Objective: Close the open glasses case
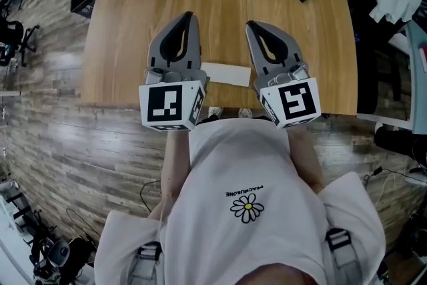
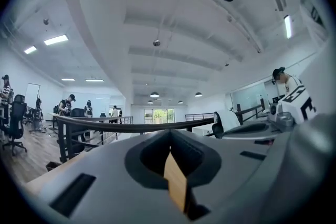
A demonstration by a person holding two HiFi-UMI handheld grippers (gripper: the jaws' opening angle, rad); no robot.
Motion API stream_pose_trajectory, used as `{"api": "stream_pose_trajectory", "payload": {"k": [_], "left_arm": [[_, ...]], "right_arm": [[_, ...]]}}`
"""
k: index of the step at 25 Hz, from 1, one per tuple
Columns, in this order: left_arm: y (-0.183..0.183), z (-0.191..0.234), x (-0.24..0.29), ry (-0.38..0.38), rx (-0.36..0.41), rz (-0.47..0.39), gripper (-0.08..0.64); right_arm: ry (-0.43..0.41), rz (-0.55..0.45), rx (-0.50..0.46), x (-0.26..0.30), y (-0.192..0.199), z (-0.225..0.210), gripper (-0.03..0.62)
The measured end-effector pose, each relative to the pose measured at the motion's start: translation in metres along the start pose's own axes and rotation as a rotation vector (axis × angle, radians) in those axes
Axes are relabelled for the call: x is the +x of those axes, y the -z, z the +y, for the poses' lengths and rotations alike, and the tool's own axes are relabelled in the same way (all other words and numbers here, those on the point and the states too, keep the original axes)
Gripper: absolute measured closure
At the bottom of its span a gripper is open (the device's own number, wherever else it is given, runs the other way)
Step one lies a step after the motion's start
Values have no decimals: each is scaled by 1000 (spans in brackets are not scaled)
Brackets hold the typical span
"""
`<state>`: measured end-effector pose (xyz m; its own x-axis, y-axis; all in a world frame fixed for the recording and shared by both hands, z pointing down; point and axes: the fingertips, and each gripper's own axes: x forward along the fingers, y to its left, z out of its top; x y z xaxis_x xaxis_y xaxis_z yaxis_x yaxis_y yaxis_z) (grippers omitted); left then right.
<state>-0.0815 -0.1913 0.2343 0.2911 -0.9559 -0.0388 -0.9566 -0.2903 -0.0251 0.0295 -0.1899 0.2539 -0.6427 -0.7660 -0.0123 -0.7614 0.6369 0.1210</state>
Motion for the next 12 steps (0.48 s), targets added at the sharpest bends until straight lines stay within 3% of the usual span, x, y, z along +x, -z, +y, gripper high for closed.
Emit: {"api": "stream_pose_trajectory", "payload": {"k": [12], "left_arm": [[-10,8,7,23,2,-25,545]], "right_arm": [[15,6,-12,13,3,0,584]]}}
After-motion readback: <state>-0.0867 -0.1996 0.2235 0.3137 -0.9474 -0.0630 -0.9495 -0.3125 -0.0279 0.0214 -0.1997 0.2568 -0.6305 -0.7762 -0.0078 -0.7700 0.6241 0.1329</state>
